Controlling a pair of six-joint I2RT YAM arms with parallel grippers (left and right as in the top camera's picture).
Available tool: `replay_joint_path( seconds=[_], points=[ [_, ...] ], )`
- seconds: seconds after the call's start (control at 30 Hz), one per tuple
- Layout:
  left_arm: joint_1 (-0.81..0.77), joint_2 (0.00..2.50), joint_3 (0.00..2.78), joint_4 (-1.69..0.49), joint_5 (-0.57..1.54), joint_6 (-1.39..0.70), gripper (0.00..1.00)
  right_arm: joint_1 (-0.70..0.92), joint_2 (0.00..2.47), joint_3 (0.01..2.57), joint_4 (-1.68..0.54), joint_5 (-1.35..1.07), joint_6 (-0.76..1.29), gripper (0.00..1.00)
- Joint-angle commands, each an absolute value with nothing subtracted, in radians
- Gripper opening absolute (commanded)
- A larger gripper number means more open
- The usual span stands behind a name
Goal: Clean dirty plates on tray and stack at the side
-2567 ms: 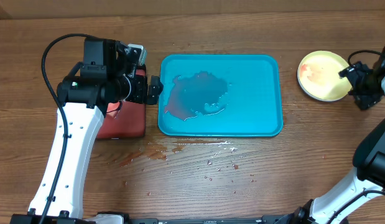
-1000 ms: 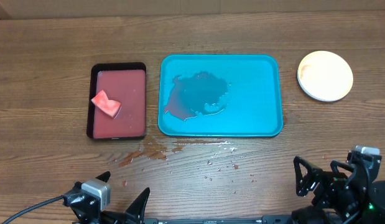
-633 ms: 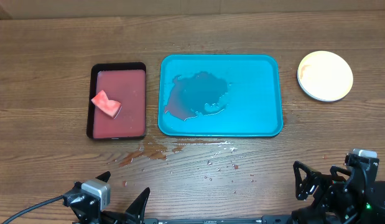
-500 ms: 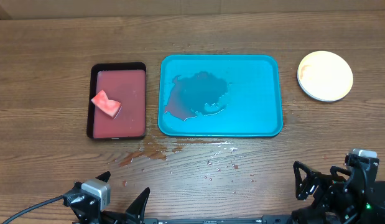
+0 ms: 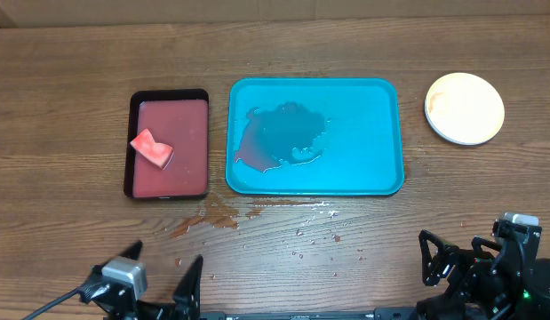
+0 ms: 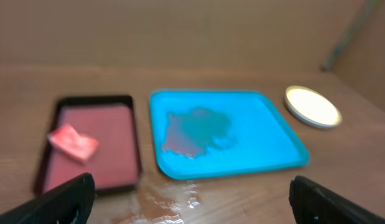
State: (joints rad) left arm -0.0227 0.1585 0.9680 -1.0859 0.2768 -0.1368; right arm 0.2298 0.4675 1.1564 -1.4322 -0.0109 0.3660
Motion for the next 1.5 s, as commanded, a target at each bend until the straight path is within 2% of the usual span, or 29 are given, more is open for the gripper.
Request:
replay_joint_path(
  seconds=[0.0,0.43,0.9,1.47],
  points=[
    [0.036,0.079,0.84,-0.974,0.264,-0.064,1.0,0.236,0.46,1.152,-1.428,-0.001,0.366,1.0],
    [0.067,0.004,0.32,-0.364,0.412,-0.068,1.0,0.236,0.46,1.152,-1.428,-0.001,0.366,1.0],
    [0.067,0.004,0.021,0.02,0.421,-0.19,1.0,0.236,0.46,1.152,-1.428,-0.001,0.366,1.0],
    [0.065,0.006,0.005,-0.042,0.439,-0.21,1.0,0.236,0.46,1.152,-1.428,-0.001,0.366,1.0]
  ],
)
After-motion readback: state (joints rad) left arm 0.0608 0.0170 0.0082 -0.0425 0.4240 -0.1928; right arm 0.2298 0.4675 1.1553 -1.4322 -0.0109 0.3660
